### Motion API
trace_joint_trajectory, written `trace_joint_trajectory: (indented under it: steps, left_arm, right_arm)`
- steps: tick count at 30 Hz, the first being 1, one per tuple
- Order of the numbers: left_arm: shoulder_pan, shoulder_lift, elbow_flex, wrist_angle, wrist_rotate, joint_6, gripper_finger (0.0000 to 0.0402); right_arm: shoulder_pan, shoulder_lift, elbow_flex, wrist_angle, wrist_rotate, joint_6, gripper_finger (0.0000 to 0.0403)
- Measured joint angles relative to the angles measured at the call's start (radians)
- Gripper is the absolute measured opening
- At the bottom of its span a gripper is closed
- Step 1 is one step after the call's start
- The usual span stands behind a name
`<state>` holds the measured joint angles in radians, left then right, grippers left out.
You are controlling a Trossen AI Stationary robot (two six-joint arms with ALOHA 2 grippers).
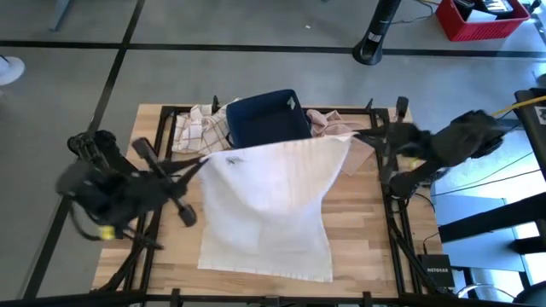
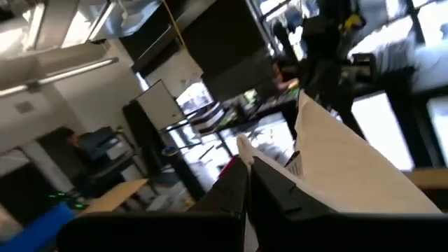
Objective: Fold towel
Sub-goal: Fold the white with gray pattern towel on the table
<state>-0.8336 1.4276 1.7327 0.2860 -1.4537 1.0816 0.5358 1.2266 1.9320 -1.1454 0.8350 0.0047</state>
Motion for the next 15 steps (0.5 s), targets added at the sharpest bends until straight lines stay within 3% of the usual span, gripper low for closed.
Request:
trace_joint_trajectory:
  steps: [7,15]
  left_arm:
    - [0.050,-0.086,-0.105,-0.253,-0.077,-0.154,0.0005]
    - [0.054,-0.223,-0.251,-0.709,-0.003,-0.681,0.0005]
  right_arm:
    - [0.000,-0.026,-0.158,-0.056,0.100,0.057,0.0007]
    - [0.000,-0.095,-0.380,-0.056,0.102,0.196,0.0007]
